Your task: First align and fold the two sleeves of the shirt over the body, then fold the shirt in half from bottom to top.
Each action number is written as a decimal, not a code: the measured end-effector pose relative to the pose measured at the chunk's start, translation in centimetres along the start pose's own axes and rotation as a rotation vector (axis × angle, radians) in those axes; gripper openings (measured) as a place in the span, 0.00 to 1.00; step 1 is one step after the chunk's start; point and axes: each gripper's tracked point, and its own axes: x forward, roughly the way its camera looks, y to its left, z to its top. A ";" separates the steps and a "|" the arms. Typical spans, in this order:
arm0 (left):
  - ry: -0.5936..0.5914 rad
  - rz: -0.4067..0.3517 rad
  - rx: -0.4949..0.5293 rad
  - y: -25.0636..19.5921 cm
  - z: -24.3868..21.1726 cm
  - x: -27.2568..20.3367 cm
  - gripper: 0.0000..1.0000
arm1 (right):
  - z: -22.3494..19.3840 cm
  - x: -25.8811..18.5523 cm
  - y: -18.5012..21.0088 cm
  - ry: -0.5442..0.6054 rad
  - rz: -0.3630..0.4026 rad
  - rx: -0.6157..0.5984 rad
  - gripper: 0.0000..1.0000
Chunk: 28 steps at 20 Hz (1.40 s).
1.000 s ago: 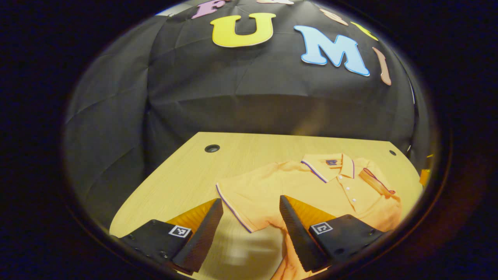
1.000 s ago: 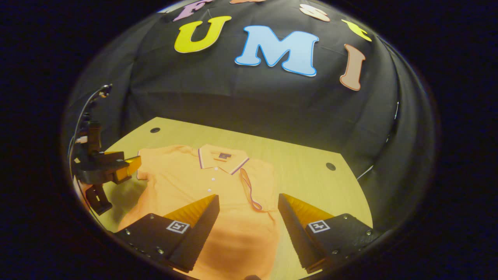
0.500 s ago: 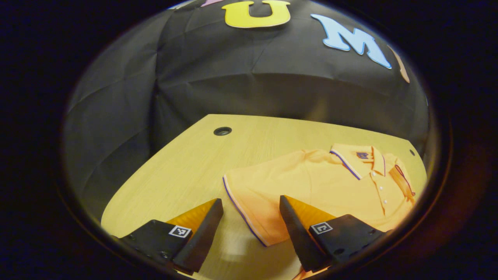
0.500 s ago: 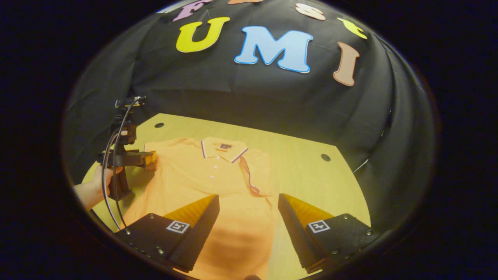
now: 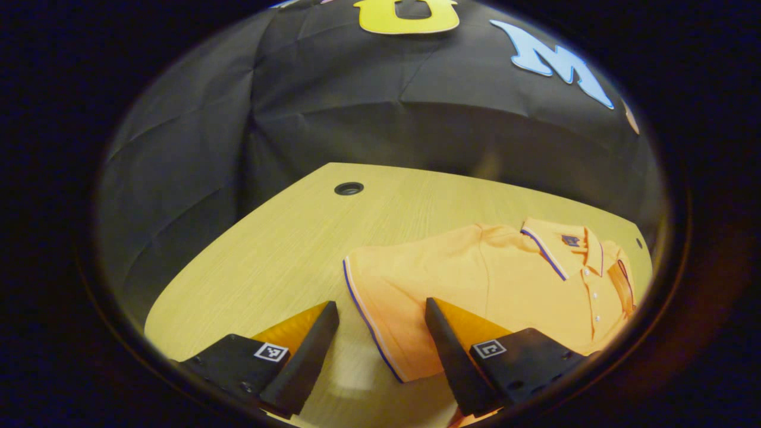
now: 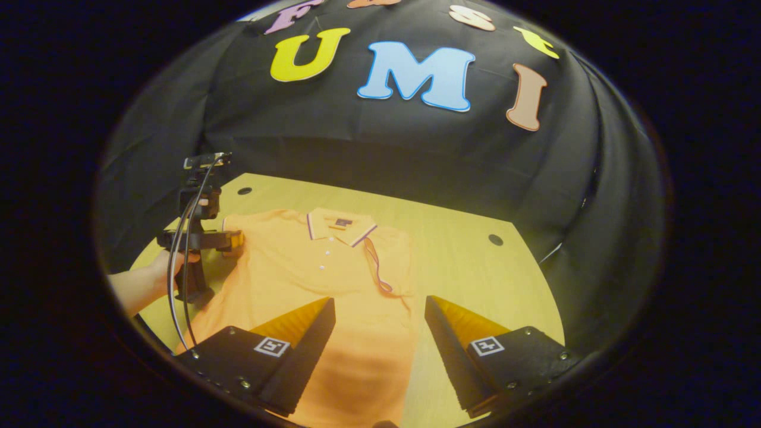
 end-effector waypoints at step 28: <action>-0.094 -0.120 0.454 -15.1 2.1 -3.2 0.06 | -2.5 -0.7 -4.1 -0.001 -0.049 0.040 0.95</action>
